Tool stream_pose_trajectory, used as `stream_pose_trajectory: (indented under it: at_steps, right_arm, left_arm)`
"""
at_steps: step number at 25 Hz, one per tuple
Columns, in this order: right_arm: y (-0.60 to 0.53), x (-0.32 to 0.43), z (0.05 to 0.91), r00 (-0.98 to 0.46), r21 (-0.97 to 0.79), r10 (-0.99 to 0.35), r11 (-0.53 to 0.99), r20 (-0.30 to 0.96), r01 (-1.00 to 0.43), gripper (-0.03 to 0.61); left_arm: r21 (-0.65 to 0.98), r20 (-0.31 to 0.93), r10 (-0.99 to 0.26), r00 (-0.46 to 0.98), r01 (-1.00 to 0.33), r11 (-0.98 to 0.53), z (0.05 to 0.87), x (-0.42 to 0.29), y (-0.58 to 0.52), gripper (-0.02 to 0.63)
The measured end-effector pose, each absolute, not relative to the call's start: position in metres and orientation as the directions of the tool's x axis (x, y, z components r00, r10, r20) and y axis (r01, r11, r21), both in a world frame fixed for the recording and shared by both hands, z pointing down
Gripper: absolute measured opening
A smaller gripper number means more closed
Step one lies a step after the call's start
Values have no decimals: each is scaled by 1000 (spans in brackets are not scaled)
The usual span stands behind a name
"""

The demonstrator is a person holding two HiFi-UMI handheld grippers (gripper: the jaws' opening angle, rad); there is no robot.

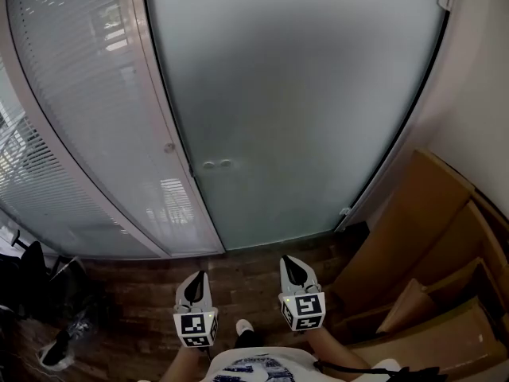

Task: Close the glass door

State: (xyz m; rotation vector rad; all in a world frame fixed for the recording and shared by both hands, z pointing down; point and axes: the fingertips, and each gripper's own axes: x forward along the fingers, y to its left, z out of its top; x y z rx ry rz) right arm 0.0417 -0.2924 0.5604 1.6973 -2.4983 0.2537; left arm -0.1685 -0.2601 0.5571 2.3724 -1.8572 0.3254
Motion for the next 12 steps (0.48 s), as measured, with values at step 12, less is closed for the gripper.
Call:
stream_pose_trajectory:
  at_steps: [12]
  right_arm:
    - [-199,90,541,-390,-99,-911,379,137,-920,8]
  left_arm:
    - [-73,190,-946,262,-957,-280,532,-102,-170,3]
